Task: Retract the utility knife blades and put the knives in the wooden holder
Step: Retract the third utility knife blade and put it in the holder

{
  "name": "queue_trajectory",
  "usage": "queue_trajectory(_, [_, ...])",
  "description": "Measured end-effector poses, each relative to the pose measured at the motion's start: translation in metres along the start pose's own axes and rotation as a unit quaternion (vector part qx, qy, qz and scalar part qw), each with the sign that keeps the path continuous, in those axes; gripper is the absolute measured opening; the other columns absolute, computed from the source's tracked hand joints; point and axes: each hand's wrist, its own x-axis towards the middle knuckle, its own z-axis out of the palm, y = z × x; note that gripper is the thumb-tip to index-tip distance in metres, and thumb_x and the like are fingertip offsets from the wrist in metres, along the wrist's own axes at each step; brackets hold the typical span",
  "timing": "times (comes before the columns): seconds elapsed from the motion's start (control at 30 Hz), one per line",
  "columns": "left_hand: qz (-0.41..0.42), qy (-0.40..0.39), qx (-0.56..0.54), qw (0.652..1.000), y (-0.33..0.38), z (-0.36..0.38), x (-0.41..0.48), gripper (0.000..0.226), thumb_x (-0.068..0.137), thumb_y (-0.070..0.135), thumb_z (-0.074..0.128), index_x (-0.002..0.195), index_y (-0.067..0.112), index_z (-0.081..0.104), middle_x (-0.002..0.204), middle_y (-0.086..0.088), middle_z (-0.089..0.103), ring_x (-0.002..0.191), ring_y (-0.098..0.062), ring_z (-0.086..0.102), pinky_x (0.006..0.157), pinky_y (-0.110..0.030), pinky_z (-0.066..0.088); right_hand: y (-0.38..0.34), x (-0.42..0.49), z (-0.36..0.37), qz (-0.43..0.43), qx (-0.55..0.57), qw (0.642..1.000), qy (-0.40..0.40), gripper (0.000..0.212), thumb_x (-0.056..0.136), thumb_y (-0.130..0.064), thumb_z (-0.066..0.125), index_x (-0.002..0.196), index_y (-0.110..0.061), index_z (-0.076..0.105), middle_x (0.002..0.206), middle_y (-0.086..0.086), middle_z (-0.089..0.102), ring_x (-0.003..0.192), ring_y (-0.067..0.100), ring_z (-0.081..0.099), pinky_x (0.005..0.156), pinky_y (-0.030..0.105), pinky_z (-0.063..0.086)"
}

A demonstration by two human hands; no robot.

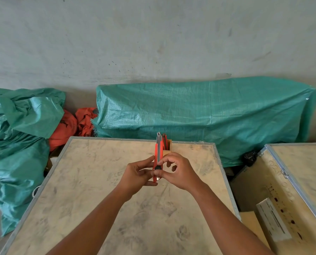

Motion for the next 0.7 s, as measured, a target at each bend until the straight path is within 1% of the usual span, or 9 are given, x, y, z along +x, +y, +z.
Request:
queue_trajectory(0.1, [0.005, -0.012, 0.04, 0.999, -0.003, 0.0, 0.007, 0.052, 0.09, -0.008, 0.062, 0.13, 0.025, 0.062, 0.113, 0.0, 0.076, 0.093, -0.024, 0.076, 0.073, -0.044, 0.064, 0.007, 0.005, -0.004, 0.007, 0.038, 0.999, 0.015, 0.03, 0.086, -0.033, 0.078, 0.115, -0.032, 0.074, 0.113, -0.018, 0.068, 0.093, 0.0, 0.065, 0.072, 0.011, 0.051])
queue_trajectory(0.2, [0.0, -0.015, 0.07, 0.997, -0.005, 0.003, 0.018, 0.055, 0.09, -0.008, 0.061, 0.123, 0.035, 0.064, 0.111, 0.003, 0.076, 0.095, -0.025, 0.075, 0.075, -0.047, 0.064, 0.02, 0.015, -0.006, 0.017, 0.044, 0.998, 0.041, 0.032, 0.089, -0.018, 0.074, 0.12, -0.028, 0.073, 0.116, -0.013, 0.072, 0.099, -0.004, 0.068, 0.079, 0.01, 0.053])
queue_trajectory(0.27, [0.002, -0.014, 0.099, 0.995, -0.006, 0.007, 0.029, 0.054, 0.091, -0.007, 0.061, 0.127, 0.032, 0.063, 0.115, 0.003, 0.074, 0.098, -0.026, 0.073, 0.074, -0.042, 0.064, 0.03, 0.024, -0.004, 0.037, 0.046, 0.997, 0.052, 0.033, 0.09, -0.015, 0.073, 0.119, -0.029, 0.074, 0.118, -0.007, 0.074, 0.098, 0.004, 0.071, 0.082, 0.02, 0.06])
queue_trajectory(0.33, [0.008, -0.012, 0.124, 0.992, -0.008, 0.01, 0.044, 0.052, 0.092, -0.007, 0.059, 0.13, 0.028, 0.062, 0.116, 0.002, 0.072, 0.097, -0.024, 0.071, 0.071, -0.037, 0.065, 0.041, 0.034, -0.004, 0.058, 0.061, 0.994, 0.063, 0.033, 0.09, -0.013, 0.073, 0.118, -0.029, 0.074, 0.116, -0.004, 0.075, 0.093, 0.011, 0.073, 0.08, 0.033, 0.064])
queue_trajectory(0.4, [0.011, -0.013, 0.149, 0.989, -0.008, 0.012, 0.059, 0.051, 0.093, -0.007, 0.058, 0.129, 0.029, 0.063, 0.117, 0.003, 0.072, 0.092, -0.02, 0.073, 0.07, -0.035, 0.065, 0.05, 0.043, -0.005, 0.072, 0.075, 0.992, 0.074, 0.032, 0.089, -0.011, 0.073, 0.116, -0.028, 0.075, 0.113, -0.005, 0.076, 0.091, 0.013, 0.074, 0.077, 0.038, 0.065])
queue_trajectory(0.5, [0.017, -0.02, 0.178, 0.984, -0.009, 0.013, 0.095, 0.052, 0.092, -0.007, 0.058, 0.127, 0.031, 0.065, 0.114, 0.005, 0.074, 0.085, -0.016, 0.074, 0.07, -0.037, 0.065, 0.065, 0.065, -0.008, 0.079, 0.076, 0.989, 0.094, 0.032, 0.089, -0.006, 0.072, 0.114, -0.026, 0.076, 0.11, -0.005, 0.077, 0.088, 0.014, 0.075, 0.074, 0.041, 0.065])
queue_trajectory(0.6, [0.014, -0.014, 0.188, 0.982, -0.013, 0.011, 0.133, 0.051, 0.09, -0.007, 0.059, 0.126, 0.029, 0.067, 0.112, 0.003, 0.076, 0.095, -0.02, 0.073, 0.075, -0.041, 0.064, 0.085, 0.089, -0.01, 0.073, 0.047, 0.988, 0.13, 0.031, 0.088, -0.005, 0.073, 0.112, -0.024, 0.077, 0.111, -0.003, 0.076, 0.089, 0.012, 0.074, 0.078, 0.031, 0.063])
queue_trajectory(0.67, [0.004, 0.022, 0.177, 0.984, -0.02, 0.008, 0.157, 0.052, 0.087, -0.008, 0.062, 0.127, 0.025, 0.066, 0.119, -0.001, 0.073, 0.11, -0.024, 0.069, 0.084, -0.043, 0.061, 0.097, 0.106, -0.01, 0.065, 0.011, 0.986, 0.153, 0.03, 0.088, -0.005, 0.073, 0.111, -0.023, 0.077, 0.11, -0.002, 0.076, 0.089, 0.009, 0.072, 0.078, 0.019, 0.058])
queue_trajectory(0.7, [-0.006, 0.047, 0.177, 0.983, -0.024, 0.006, 0.167, 0.054, 0.086, -0.007, 0.065, 0.13, 0.024, 0.063, 0.127, -0.002, 0.069, 0.117, -0.024, 0.065, 0.088, -0.04, 0.059, 0.103, 0.114, -0.01, 0.06, -0.001, 0.984, 0.167, 0.029, 0.087, -0.004, 0.073, 0.11, -0.022, 0.078, 0.107, -0.002, 0.076, 0.086, 0.007, 0.072, 0.077, 0.014, 0.055])
